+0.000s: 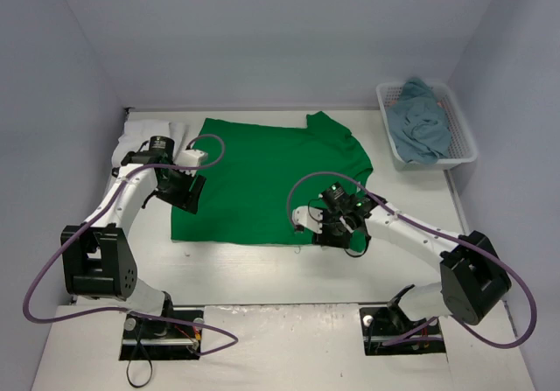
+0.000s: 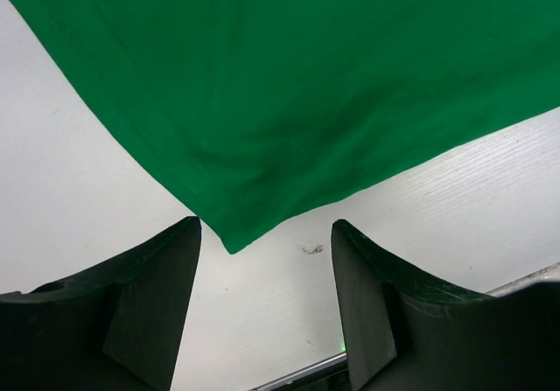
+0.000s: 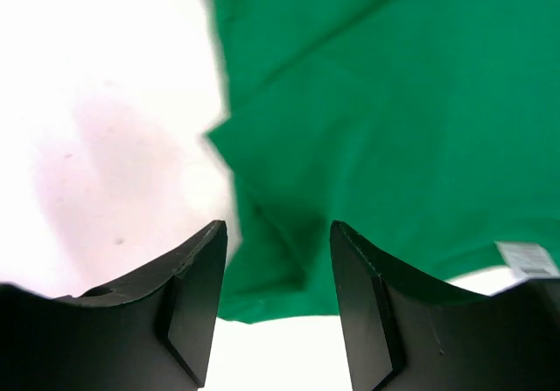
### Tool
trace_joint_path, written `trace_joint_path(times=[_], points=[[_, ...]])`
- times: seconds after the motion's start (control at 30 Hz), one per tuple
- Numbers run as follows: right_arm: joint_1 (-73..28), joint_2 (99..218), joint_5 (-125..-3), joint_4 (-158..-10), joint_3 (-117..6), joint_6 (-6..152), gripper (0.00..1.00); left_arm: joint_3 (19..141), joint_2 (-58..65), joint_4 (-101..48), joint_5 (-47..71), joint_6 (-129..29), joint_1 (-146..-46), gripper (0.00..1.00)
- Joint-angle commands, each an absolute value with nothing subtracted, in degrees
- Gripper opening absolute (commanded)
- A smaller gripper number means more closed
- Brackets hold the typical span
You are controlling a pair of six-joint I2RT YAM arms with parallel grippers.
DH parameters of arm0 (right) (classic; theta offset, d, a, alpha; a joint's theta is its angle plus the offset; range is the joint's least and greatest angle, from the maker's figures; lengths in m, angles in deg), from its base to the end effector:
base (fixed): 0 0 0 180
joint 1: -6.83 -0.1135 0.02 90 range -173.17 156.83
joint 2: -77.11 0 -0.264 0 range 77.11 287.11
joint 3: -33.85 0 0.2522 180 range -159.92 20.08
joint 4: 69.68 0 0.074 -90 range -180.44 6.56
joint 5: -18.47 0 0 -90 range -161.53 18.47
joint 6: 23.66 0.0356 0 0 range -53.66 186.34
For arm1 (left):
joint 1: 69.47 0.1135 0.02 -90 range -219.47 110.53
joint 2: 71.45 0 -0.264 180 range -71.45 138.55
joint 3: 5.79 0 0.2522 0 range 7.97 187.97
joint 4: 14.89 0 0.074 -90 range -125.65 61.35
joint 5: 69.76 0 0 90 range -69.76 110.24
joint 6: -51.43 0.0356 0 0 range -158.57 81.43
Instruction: Fold and stack the t-shirts
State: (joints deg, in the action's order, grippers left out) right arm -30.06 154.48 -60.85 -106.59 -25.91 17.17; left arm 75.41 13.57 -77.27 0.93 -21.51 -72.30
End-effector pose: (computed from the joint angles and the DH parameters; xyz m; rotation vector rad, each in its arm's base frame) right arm 0.2087 0.1649 0.2061 -1.7630 1.7789 0.1470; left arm 0.2912 -0.0262 0.2613 0.5544 2.6085 -0.3803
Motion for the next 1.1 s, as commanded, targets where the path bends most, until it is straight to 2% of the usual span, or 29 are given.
trace_joint_path(times=[0.0, 0.67, 0.83, 1.07], points=[[-32.2, 157.1, -62.2, -108.2, -25.7, 15.6, 0.48, 80.3, 14.2, -77.3, -0.5, -21.8, -71.8, 0.56], [-37.4, 163.3, -61.6, -103.7, -27.6, 18.9, 0.45, 76.6, 15.0, -74.4, -0.9, -20.3, -71.8, 0.56], [-37.4, 163.6, -61.3, -102.2, -28.1, 19.6, 0.37, 76.8, 15.2, -74.2, -0.9, -20.4, -71.8, 0.56], [-37.2, 164.4, -61.4, -100.6, -29.5, 20.3, 0.39, 76.7, 15.0, -74.2, -0.8, -20.3, -71.8, 0.56]])
